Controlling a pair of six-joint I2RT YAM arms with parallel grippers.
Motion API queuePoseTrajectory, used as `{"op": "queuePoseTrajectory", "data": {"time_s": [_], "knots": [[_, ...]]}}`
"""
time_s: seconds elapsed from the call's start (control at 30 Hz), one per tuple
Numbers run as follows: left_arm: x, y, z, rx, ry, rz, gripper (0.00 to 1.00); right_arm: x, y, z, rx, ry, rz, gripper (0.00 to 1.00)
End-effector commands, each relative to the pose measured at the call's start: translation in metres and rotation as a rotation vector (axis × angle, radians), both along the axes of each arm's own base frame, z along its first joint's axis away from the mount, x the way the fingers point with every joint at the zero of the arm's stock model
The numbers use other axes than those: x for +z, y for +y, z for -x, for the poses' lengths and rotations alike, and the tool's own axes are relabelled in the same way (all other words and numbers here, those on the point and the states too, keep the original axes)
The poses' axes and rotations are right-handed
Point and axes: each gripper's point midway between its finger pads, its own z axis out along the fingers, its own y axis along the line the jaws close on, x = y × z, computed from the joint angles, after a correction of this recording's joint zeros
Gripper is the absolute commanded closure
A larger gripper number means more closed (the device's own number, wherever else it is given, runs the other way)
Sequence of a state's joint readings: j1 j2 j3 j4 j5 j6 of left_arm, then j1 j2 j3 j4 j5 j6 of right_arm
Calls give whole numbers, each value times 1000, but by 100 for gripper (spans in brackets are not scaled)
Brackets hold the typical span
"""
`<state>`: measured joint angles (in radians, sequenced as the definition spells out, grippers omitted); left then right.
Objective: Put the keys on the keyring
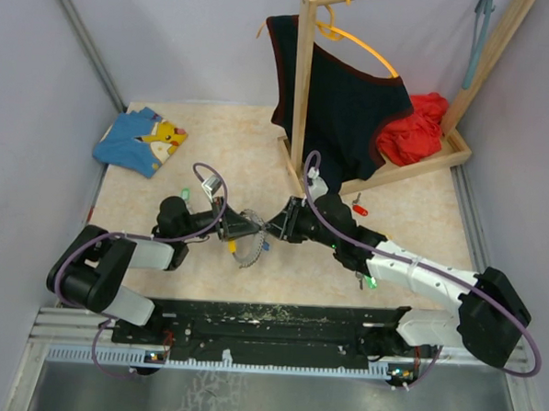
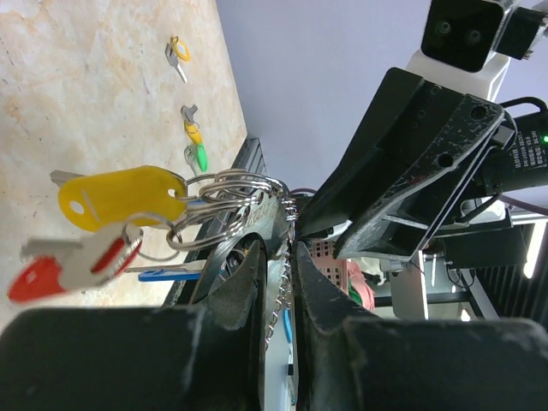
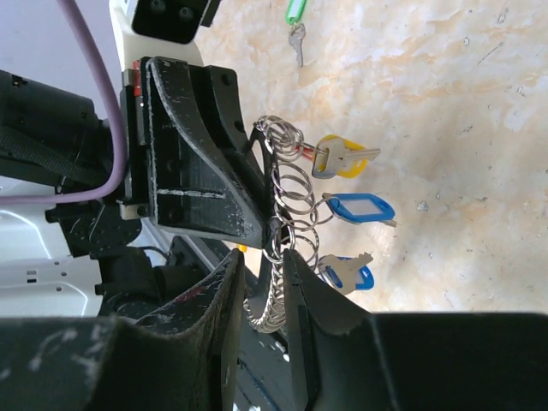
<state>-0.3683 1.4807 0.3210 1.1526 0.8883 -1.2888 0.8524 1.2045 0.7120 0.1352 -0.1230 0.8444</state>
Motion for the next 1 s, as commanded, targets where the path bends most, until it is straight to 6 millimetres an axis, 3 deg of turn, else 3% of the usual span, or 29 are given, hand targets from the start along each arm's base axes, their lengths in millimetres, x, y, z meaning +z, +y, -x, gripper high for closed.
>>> {"op": "queuePoseTrajectory", "data": {"time_s": [0.0,0.27,0.63,0.97], "knots": [[18,2,1,11,-75,37,99,11,6,-8,-16,-12,-62,75],[19,3,2,11,-77,37,99,5,-1,-14,-75,-17,-49,75],[21,2,2,9,-83,39,99,20,10,-11,-28,-30,-135,80],[28,-2,6,-4,-109,59,99,21,13,-10,-29,-12,-174,81]]}}
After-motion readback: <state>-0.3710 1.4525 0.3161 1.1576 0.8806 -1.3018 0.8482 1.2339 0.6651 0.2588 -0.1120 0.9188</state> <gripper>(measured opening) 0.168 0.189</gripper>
